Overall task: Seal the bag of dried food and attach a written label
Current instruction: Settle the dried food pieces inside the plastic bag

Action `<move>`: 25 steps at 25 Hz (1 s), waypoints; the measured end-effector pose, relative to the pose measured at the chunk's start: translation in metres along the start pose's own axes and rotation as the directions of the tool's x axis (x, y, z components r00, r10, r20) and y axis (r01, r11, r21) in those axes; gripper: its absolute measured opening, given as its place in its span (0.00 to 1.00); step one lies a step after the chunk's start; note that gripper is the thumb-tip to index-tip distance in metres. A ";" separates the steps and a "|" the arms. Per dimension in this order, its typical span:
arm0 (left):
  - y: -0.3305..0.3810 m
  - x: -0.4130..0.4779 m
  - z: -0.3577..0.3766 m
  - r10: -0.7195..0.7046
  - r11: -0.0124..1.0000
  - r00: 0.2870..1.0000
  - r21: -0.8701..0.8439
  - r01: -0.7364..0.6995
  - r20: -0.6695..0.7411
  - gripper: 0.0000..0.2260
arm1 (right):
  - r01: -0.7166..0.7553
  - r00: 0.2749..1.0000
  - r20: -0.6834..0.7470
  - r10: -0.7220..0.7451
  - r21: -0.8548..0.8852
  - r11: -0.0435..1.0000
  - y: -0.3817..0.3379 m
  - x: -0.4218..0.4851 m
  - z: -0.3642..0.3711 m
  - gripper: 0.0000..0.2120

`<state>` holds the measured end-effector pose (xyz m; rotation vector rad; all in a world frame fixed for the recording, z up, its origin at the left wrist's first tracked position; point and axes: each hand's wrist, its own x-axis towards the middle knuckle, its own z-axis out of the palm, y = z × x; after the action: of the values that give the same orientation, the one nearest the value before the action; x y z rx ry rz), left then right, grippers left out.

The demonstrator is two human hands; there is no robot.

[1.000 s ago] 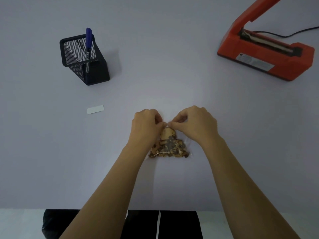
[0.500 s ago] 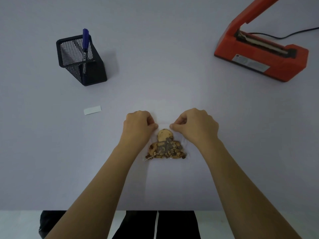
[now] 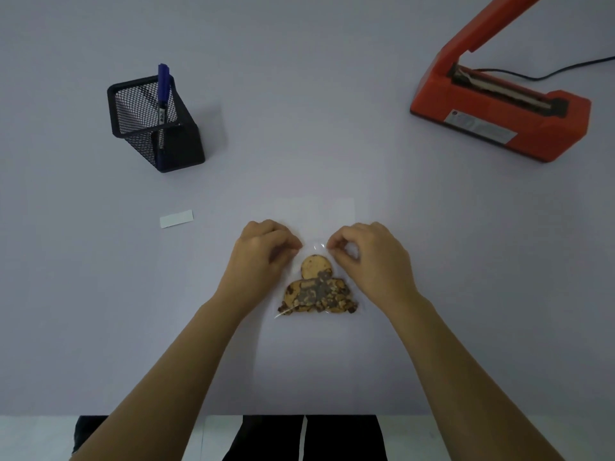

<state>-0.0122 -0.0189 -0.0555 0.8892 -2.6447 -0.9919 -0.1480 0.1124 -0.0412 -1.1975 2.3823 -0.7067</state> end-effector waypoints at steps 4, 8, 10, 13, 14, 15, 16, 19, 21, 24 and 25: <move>-0.007 0.001 -0.004 0.129 0.988 0.991 0.078 -0.131 0.026 0.13 | 0.145 0.989 -0.033 -0.146 -0.041 0.989 0.007 0.003 0.006 0.06; -0.011 0.002 -0.008 0.206 0.952 0.971 0.206 -0.227 0.118 0.15 | 0.182 0.983 -0.012 -0.185 -0.139 0.973 0.010 0.004 0.003 0.08; -0.013 0.003 -0.011 0.163 0.938 0.974 0.282 -0.202 0.156 0.17 | 0.134 0.991 -0.004 -0.137 -0.158 0.978 0.011 0.005 -0.002 0.07; -0.013 0.003 -0.017 0.011 0.955 0.990 0.291 -0.052 0.142 0.18 | 0.065 0.998 -0.008 -0.068 -0.198 0.978 0.011 0.007 -0.006 0.08; -0.012 0.005 -0.018 -0.043 0.958 0.989 0.288 0.000 0.140 0.18 | 0.051 0.999 -0.003 -0.053 -0.213 0.976 0.011 0.007 -0.006 0.09; -0.011 0.007 -0.018 -0.081 0.956 0.987 0.292 0.038 0.137 0.17 | 0.042 0.999 0.000 -0.043 -0.228 0.973 0.011 0.008 -0.007 0.11; -0.010 0.009 -0.019 -0.111 0.952 0.985 0.297 0.067 0.134 0.18 | 0.032 0.999 0.002 -0.032 -0.240 0.970 0.010 0.008 -0.008 0.12; -0.009 0.014 -0.024 -0.172 0.945 0.975 0.304 0.122 0.140 0.23 | -0.012 1.000 0.022 0.018 -0.251 0.968 0.010 0.010 -0.012 0.17; -0.008 0.018 -0.026 -0.186 0.942 0.970 0.308 0.131 0.154 0.25 | -0.028 0.998 0.048 0.041 -0.244 0.969 0.010 0.011 -0.014 0.21; -0.009 0.021 -0.026 -0.181 0.940 0.969 0.319 0.121 0.166 0.27 | -0.043 0.992 0.099 0.072 -0.275 0.961 0.011 0.017 -0.013 0.30; -0.010 0.019 -0.025 -0.167 0.945 0.974 0.308 0.114 0.152 0.26 | -0.045 0.991 0.113 0.078 -0.268 0.962 0.010 0.018 -0.013 0.33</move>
<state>-0.0137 -0.0493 -0.0437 1.1144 -2.9723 -0.7402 -0.1716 0.1063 -0.0390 -1.2245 2.4528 -0.2903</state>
